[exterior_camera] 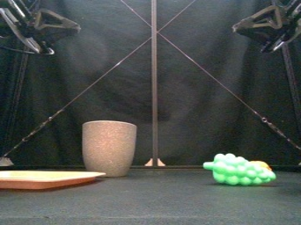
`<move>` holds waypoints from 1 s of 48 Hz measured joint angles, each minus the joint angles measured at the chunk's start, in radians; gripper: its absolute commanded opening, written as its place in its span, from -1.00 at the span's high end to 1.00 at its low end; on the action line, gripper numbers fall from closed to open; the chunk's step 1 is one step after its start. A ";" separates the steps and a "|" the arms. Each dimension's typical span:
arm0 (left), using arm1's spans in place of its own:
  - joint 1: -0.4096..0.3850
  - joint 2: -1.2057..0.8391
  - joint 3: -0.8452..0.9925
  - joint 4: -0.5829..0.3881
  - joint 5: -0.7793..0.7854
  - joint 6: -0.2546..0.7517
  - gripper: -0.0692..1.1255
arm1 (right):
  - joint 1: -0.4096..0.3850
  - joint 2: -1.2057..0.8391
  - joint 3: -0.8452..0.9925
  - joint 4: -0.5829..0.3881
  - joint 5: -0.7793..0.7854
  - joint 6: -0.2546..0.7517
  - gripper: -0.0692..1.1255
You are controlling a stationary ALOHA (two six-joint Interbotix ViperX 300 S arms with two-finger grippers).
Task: Pick the green grapes then place it in the grey bowl
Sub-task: Pick the green grapes
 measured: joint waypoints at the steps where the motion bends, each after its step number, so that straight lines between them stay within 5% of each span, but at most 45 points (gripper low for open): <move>1: 0.000 0.000 0.000 0.000 0.008 0.002 0.64 | 0.002 0.000 0.000 0.000 0.002 0.002 0.73; 20: 0.015 0.003 -0.002 -0.003 0.094 0.002 0.64 | 0.020 0.147 -0.005 0.132 0.328 0.051 0.63; 37: 0.038 0.003 0.000 -0.005 0.095 0.002 0.64 | 0.087 0.351 -0.046 0.319 0.347 0.052 -0.48; 48: 0.040 0.003 -0.002 -0.005 0.097 0.002 0.64 | 0.137 0.549 -0.112 0.337 0.288 0.048 -0.64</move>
